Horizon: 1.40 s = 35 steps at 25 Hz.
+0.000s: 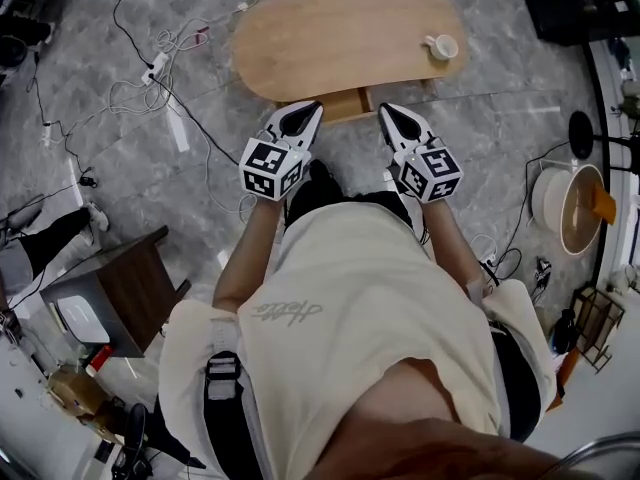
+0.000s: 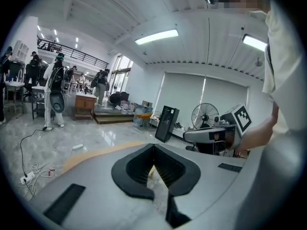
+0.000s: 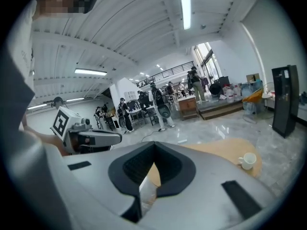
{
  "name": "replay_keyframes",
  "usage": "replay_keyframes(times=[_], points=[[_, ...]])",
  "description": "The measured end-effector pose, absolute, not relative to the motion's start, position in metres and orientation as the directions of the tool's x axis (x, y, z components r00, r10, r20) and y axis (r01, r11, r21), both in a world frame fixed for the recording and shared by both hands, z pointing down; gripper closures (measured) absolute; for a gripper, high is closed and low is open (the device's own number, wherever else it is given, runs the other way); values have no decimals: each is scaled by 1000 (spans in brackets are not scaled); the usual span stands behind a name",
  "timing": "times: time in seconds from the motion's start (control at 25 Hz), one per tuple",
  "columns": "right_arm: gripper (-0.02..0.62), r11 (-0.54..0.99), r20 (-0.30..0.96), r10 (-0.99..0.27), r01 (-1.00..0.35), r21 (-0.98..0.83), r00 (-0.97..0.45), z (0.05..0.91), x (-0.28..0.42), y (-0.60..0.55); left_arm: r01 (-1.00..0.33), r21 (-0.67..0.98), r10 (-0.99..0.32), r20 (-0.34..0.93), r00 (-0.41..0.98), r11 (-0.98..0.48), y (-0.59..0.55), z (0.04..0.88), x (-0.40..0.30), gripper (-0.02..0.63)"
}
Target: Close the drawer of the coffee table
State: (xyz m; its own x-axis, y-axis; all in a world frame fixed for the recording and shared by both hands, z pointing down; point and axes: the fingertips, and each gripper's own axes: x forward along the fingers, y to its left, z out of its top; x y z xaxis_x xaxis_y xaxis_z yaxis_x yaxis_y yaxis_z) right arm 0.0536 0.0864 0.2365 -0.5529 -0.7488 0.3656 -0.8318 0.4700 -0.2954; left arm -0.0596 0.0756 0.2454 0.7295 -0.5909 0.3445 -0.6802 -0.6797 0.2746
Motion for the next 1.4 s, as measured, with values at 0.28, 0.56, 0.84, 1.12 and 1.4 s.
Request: replay_keyframes(times=[0.28,0.56,0.84,1.12,1.4], points=[[601,493,367,-757,-841,-223,-541,236,17,65,-730,292,-634,363,683,-618,46,270,-120,600],[600,507,402,-733,-835,-216,-549,245,20,62,-772,307,-670,384,635,-556,45,291,-141,600],[601,548,417,-692,-805,-228,-589,258,30,42,-806,318,-690,417,592,-499,43,301,-128,600],[601,587,383,-663,-764,-266,-643,268,62,18,-834,287,-678,486,551,-471,31,309,-98,600],[601,566,423,-687,-800,-198,-590,313,126,-7,-879,336,-784,416,460,-337,-10,311,-79,600]])
